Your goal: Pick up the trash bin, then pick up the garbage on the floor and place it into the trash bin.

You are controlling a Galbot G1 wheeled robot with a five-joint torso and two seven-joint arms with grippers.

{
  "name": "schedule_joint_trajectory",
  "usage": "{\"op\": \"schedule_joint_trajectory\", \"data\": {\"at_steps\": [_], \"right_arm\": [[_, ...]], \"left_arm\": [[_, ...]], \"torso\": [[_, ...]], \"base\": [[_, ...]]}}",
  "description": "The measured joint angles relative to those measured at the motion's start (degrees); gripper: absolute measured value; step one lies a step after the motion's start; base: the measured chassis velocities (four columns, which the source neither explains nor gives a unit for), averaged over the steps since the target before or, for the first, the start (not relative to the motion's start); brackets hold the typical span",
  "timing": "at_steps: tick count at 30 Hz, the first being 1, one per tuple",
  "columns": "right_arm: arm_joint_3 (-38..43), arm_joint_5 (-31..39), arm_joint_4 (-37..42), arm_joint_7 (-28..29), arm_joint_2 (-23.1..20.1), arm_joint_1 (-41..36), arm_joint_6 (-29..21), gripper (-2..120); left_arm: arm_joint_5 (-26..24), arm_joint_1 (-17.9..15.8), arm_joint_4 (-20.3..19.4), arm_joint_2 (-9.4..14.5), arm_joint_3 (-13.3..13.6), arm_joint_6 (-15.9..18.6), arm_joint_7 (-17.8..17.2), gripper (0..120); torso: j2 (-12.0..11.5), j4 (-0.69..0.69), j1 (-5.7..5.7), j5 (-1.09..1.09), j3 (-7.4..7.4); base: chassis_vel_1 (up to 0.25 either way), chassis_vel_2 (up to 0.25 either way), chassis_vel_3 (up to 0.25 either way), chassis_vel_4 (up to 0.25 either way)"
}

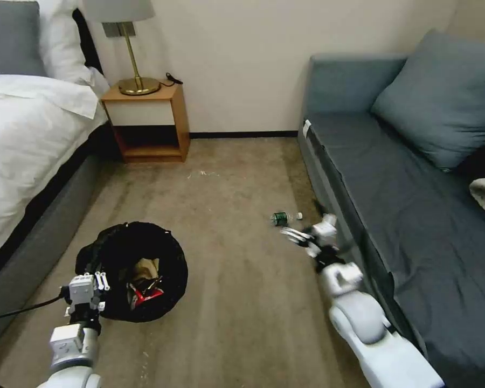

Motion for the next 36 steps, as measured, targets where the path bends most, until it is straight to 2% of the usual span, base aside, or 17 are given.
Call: {"op": "schedule_joint_trajectory", "data": {"at_steps": [4, 11, 27, 36], "right_arm": [[3.74, -0.26, 1.22, -0.81, 0.73, -5.84, 3.45, 100], [5.08, 0.21, 5.19, -1.56, 2.95, -10.57, 4.08, 100], [3.01, 1.15, 4.66, -4.42, 3.27, -8.55, 3.43, 100], [1.86, 1.33, 3.40, -5.31, 3.32, -7.13, 3.04, 100]], "left_arm": [[0.06, 0.16, -0.21, 0.03, 0.06, -0.13, 0.00, 7], [1.00, 0.89, -0.20, -0.23, 0.22, -1.55, -0.06, 7], [0.84, 1.66, -0.15, -0.34, -0.36, -2.66, -0.46, 7], [0.82, 1.64, -0.09, -0.36, -0.52, -2.75, -0.48, 7]], "torso": [[0.00, 0.00, 0.00, 0.01, 0.00], [0.00, 0.01, 0.00, 0.00, 0.00], [0.00, 0.02, -0.01, -0.01, 0.00], [0.00, 0.01, 0.00, 0.00, 0.01]], "base": [[0.000, 0.000, 0.000, 0.000], [0.000, 0.000, 0.000, 0.000], [-0.032, 0.022, 0.027, -0.026], [-0.192, 0.195, 0.197, -0.209]]}}
